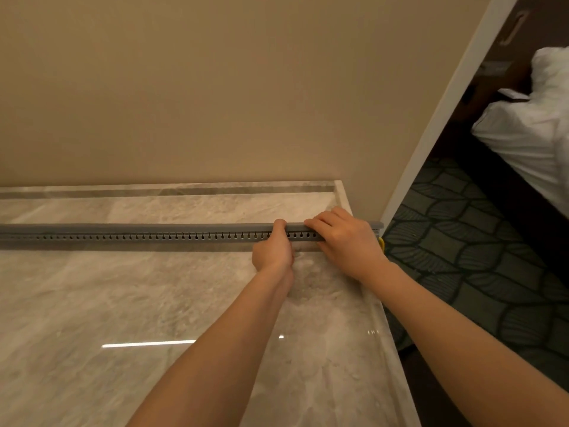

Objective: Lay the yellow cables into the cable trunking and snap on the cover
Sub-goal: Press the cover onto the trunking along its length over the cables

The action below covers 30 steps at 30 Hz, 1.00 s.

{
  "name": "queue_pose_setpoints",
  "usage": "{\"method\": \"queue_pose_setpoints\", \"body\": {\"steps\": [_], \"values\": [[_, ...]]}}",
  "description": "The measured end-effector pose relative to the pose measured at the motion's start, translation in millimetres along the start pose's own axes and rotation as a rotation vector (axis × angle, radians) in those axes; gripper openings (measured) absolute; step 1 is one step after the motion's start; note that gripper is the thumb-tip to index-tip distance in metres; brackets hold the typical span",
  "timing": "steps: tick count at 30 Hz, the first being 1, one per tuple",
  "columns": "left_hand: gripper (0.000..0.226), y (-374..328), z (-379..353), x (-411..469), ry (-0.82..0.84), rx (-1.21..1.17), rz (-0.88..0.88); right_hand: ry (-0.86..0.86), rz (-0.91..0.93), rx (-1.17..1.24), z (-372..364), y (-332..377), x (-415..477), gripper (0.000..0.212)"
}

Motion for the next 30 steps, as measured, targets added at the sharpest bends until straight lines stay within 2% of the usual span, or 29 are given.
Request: {"method": "queue_pose_setpoints", "body": {"steps": [5, 11, 16, 22, 26, 30], "values": [[0.036, 2.1, -0.6, 5.2, -0.032, 0.004, -0.004, 0.077, -0.036, -0.041, 8.9, -10.2, -8.6, 0.029], [0.030, 1.7, 1.5, 8.3, -0.022, -0.006, 0.027, 0.185, -0.120, -0.036, 20.5, -27.7, -20.7, 0.032], [0.029, 1.5, 0.8, 9.5, -0.015, -0.005, 0.031, 0.184, -0.170, -0.066, 25.1, -31.3, -27.1, 0.029], [0.032, 0.6, 1.7, 10.2, -0.022, -0.004, 0.036, 0.145, -0.202, -0.240, 18.7, -14.8, -20.5, 0.015], [0.033, 0.1, 3.5, 9.5, -0.025, 0.006, 0.043, 0.104, -0.237, -0.303, 18.3, -8.0, -13.1, 0.024], [0.034, 0.2, 4.0, 7.1, -0.025, 0.025, 0.039, 0.139, -0.255, -0.292, 18.0, -11.6, -7.3, 0.030]]}}
Point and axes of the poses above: each hand's wrist, its own x-axis towards the middle knuckle, its own z-axis out of the back of the hand, y = z × x, the point moved 2 cm from there along x, towards the middle knuckle, and after that the axes turned 4 degrees about z, right-handed, at the moved point
